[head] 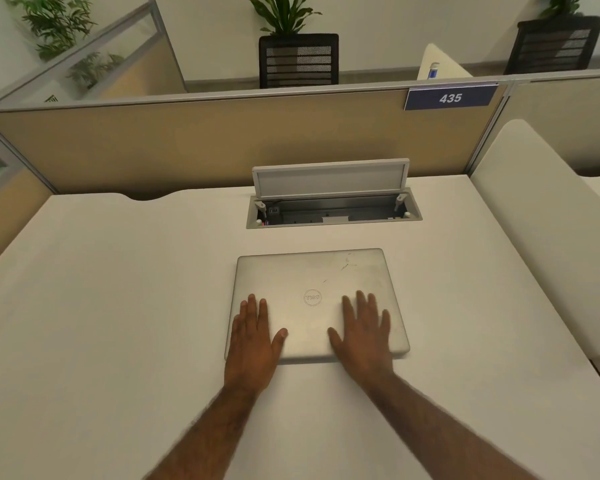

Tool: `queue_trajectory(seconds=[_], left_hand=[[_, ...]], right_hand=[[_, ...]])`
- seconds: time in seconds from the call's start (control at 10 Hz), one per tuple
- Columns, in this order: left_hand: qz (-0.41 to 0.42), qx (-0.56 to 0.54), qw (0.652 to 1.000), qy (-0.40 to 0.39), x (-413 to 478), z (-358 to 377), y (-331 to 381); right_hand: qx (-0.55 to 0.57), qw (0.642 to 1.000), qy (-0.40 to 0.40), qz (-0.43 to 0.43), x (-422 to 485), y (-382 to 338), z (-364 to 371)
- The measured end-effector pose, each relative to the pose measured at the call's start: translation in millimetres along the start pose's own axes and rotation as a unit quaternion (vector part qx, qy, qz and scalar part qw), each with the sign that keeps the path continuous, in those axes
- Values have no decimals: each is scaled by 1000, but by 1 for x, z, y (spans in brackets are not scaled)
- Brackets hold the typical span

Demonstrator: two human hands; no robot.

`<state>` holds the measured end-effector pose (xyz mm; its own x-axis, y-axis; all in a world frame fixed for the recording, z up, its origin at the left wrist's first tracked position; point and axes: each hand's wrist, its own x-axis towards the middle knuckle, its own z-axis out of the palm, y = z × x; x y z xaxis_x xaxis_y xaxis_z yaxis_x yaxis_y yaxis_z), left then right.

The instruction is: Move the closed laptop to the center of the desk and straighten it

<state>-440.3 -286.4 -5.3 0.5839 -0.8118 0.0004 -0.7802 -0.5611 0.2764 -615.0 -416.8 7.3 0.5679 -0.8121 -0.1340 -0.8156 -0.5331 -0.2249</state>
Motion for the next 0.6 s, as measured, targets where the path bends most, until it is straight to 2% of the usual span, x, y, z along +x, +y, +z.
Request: queue_trajectory(seconds=[0.1,0.4,0.5,0.6], left_hand=[[27,22,999,-14,-7,6,2],[11,27,998,-56,-22,5,8],[7,10,999,-44,-29,2,3],[47,12,998,27,-34,-10,3]], right_hand=[[-6,997,-20,-69,-12,-15,12],[-44,997,-38,-45,-27,-14,22],[-59,997,-7,-58,-35,-21,12],[-77,994,25,-74,-37,-25,6]])
